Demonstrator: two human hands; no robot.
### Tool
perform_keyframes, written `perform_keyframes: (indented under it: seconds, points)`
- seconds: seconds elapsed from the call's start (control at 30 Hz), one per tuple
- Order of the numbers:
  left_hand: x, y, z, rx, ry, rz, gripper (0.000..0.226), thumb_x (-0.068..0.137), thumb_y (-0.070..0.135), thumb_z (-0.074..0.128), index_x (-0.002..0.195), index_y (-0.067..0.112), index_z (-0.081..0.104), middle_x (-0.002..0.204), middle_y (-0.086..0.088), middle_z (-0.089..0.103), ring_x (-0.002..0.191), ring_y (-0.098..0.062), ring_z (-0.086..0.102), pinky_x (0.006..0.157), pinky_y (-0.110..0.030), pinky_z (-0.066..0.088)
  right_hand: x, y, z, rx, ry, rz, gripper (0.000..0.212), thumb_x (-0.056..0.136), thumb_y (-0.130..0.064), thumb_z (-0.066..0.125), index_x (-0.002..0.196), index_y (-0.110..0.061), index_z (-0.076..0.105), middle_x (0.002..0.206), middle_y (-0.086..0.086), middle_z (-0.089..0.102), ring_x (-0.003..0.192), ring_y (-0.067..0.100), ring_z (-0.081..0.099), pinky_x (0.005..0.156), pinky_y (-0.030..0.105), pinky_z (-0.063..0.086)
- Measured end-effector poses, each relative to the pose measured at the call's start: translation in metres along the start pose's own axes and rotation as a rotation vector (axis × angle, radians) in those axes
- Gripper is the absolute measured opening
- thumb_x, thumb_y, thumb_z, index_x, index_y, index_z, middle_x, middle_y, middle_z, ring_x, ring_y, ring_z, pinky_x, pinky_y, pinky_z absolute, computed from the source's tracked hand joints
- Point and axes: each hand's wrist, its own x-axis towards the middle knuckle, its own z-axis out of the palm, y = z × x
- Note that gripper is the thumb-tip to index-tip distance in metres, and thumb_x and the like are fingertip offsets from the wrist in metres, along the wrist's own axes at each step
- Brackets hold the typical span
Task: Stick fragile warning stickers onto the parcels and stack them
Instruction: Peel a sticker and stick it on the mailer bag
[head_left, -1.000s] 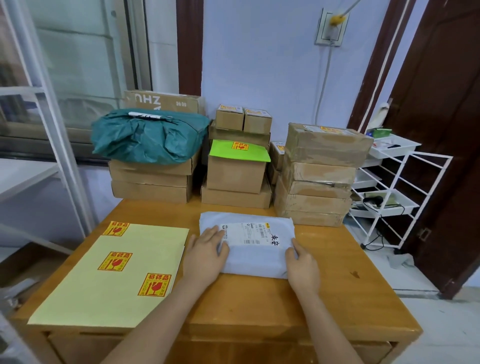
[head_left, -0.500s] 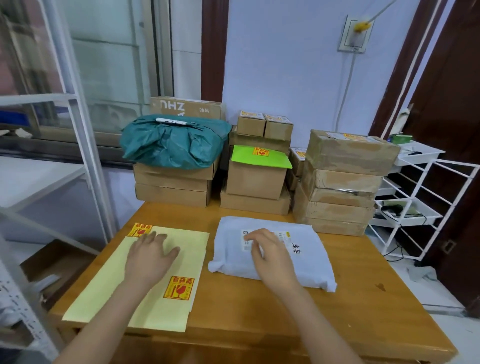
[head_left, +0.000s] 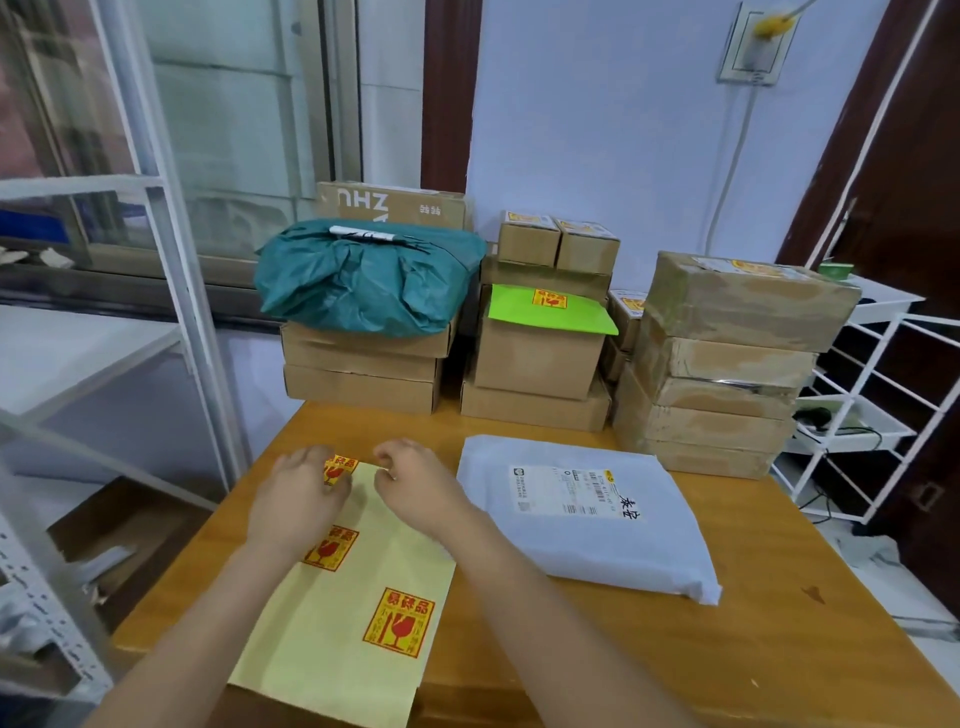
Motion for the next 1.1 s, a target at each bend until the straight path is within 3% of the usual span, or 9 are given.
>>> perform_keyframes:
  seconds: [0.17,0.3,0.57,1.1]
  points:
    - [0.008,-0.014,0.019,0.037,-0.048,-0.105,0.051,0.093,0.037,0.05,0.135,0.01,0.044,0.137,-0.009,0.048,0.126,-0.028,0.038,0.1,-0.038,0.032,0.036,-0.007,0.026,0.022,-0.058,0.144,0.046,0.094,-0.013,0.048,0.138,-0.001,0.04,0.142,0.017,0.039,0.127,0.034,0.043,0.102,0.04,0.04]
    - [0.014,-0.021,0.023,-0.015,-0.035,-0.139,0.05,0.093,0.038,0.049,0.135,0.012,0.047,0.14,-0.006,0.046,0.128,-0.026,0.035,0.102,-0.038,0.029,0.043,-0.001,0.049,0.026,-0.01,0.239,0.046,0.093,-0.017,0.052,0.134,0.0,0.042,0.138,0.016,0.039,0.129,0.034,0.035,0.102,0.037,0.034]
    - [0.019,-0.026,0.028,0.024,-0.024,-0.147,0.05,0.092,0.038,0.05,0.136,0.014,0.047,0.141,-0.007,0.044,0.13,-0.028,0.033,0.105,-0.038,0.027,0.043,0.005,0.065,-0.183,0.038,0.173,0.044,0.097,-0.03,0.044,0.135,-0.008,0.045,0.131,0.011,0.036,0.12,0.03,0.031,0.105,0.036,0.03]
    - [0.017,-0.025,0.026,-0.058,-0.009,-0.173,0.05,0.092,0.037,0.052,0.135,0.012,0.047,0.138,-0.008,0.047,0.13,-0.029,0.034,0.106,-0.041,0.028,0.035,0.009,0.067,-0.03,0.078,0.025,0.042,0.091,-0.01,0.048,0.133,-0.019,0.05,0.128,0.007,0.047,0.12,0.026,0.036,0.1,0.039,0.037]
